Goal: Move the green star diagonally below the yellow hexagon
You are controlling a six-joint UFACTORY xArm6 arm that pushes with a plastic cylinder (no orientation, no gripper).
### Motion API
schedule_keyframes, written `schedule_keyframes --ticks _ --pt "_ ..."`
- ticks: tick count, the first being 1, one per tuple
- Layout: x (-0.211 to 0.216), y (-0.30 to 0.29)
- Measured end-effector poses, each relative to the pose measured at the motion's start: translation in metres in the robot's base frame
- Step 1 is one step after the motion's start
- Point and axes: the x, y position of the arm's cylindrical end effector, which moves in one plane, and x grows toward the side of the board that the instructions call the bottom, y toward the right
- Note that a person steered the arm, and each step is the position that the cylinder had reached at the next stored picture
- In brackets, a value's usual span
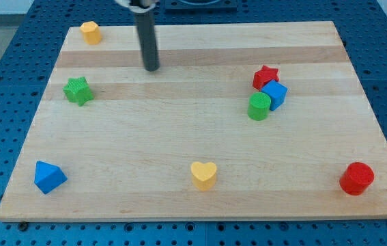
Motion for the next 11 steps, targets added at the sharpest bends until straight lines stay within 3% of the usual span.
schedule_keyframes --ticks 3,5,6,9,11 --pt "0.008 -0.176" --pt "0.076 -0.135" --pt "0.082 -0.102" --pt "0.056 -0.008" --pt "0.009 -0.034"
